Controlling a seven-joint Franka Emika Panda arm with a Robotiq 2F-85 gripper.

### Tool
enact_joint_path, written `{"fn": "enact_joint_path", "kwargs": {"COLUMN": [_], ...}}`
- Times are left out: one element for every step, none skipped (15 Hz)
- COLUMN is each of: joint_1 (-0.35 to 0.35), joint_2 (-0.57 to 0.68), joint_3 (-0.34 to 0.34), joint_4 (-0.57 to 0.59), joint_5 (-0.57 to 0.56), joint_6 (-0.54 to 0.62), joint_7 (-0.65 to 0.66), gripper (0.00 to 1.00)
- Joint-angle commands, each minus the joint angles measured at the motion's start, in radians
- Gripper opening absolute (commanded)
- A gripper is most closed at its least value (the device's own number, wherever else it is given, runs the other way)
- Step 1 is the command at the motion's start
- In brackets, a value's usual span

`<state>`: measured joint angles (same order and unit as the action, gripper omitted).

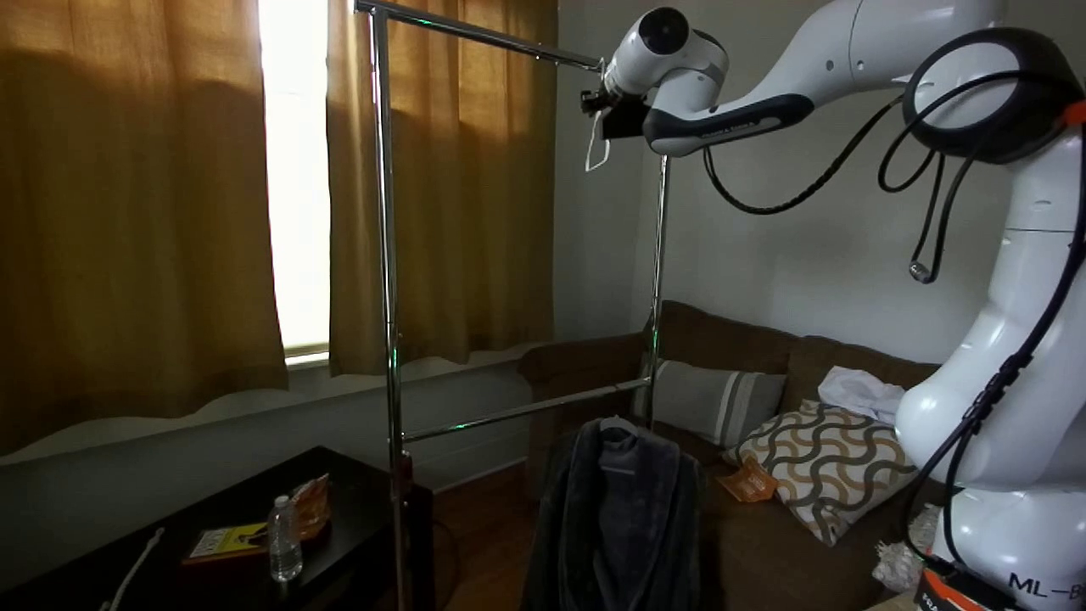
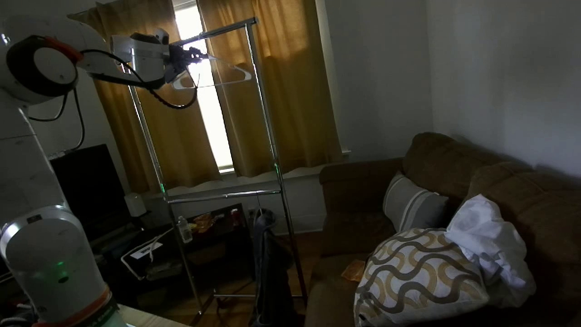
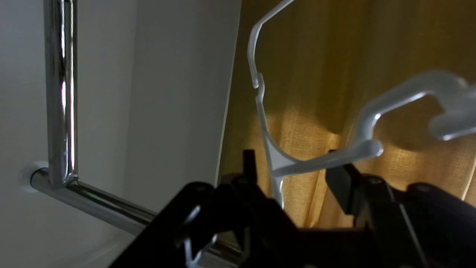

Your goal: Move the white hanger to the bottom rail.

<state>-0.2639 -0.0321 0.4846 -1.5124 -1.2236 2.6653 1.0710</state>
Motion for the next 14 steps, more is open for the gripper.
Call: {"fn": "enact_joint_path", "kwargs": {"joint_1": [0.006,0.006,0.005,0.005,0.005,0.004,0.004,0.004,0.003,0.002,0.002,0.003,0.003,0.003], "joint_2": [0.024,0.025,0.026,0.026,0.026,0.026,0.024,0.024,0.023,0.021,0.018,0.015,0.009,-0.004], "joint_3": [0.009,0.009,0.008,0.007,0.007,0.006,0.006,0.005,0.005,0.004,0.004,0.005,0.005,0.005], "joint_4": [0.03,0.033,0.034,0.035,0.036,0.036,0.035,0.035,0.034,0.035,0.037,0.037,0.036,0.029], "joint_5": [-0.04,-0.04,-0.04,-0.04,-0.039,-0.039,-0.039,-0.038,-0.039,-0.044,-0.05,-0.055,-0.061,-0.062], "joint_6": [-0.025,-0.023,-0.023,-0.023,-0.023,-0.023,-0.022,-0.023,-0.021,-0.018,-0.014,-0.014,-0.009,-0.013], "joint_7": [0.033,0.033,0.032,0.032,0.032,0.032,0.031,0.031,0.033,0.038,0.044,0.05,0.061,0.068], "gripper": [0.19,0.12,0.06,0.0,0.0,0.0,0.02,0.02,0.02,0.02,0.02,0.02,0.02,0.02]}}
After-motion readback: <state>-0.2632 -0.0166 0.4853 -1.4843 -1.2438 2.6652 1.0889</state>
